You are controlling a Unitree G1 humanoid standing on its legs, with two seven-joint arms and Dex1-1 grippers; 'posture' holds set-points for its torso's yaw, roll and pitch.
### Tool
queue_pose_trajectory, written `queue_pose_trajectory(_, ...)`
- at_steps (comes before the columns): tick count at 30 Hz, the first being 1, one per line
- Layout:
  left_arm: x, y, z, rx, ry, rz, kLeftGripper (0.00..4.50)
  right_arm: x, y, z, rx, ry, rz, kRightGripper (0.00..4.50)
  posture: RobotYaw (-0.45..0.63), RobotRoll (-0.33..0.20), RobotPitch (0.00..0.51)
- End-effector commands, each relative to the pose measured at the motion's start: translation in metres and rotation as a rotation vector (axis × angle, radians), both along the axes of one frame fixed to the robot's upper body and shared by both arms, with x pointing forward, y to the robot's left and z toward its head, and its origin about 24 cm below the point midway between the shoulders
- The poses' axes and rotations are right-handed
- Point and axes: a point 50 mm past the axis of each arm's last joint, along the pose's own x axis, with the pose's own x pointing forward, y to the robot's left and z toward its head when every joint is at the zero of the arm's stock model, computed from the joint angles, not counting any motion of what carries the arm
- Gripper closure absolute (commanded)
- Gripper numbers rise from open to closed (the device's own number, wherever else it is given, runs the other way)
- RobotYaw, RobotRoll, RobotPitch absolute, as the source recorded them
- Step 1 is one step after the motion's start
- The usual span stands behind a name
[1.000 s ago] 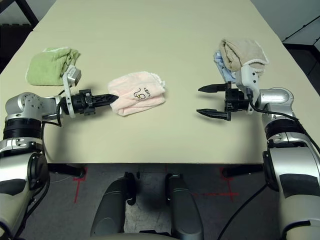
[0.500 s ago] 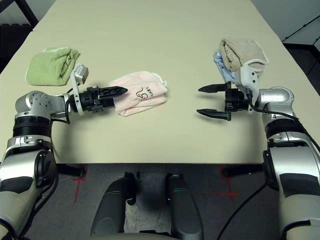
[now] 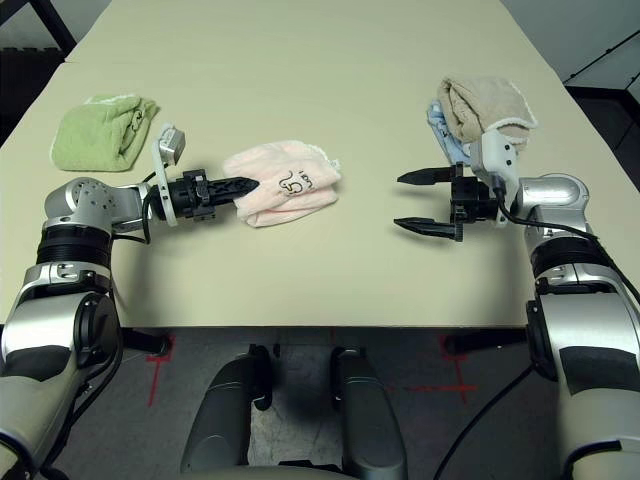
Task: Fold the towel and set it aside.
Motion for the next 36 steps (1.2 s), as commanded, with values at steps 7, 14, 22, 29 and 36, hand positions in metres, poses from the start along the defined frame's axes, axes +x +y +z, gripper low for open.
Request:
queue_pose_trajectory(7, 0.010, 0.018, 0.029, -0.068, -0.127, 0.103, 4.48, -0.001, -0.004, 0.001, -0.001, -0.007, -0.014, 0.00, -0.06, 0.000, 0.199)
queue_pose_trajectory(14, 0.019, 0.036, 0.075, -0.118, -0.306, 0.197, 4.48, 0.000, -0.003, 0.001, 0.051, -0.010, -0.023, 0.00, -0.05, 0.000, 0.195)
queue_pose_trajectory(22, 0.024, 0.061, 0.111, -0.137, -0.471, 0.354, 4.48, 0.018, 0.026, 0.012, 0.341, -0.016, -0.028, 0.00, -0.04, 0.000, 0.194)
queue_pose_trajectory(29, 0.023, 0.074, 0.123, -0.115, -0.529, 0.426, 4.48, 0.025, 0.051, 0.008, 0.440, 0.001, -0.006, 0.00, -0.02, 0.000, 0.197)
queue_pose_trajectory(36, 0.026, 0.094, 0.137, -0.077, -0.629, 0.585, 4.48, 0.026, 0.061, 0.006, 0.453, 0.010, 0.014, 0.00, -0.01, 0.000, 0.201)
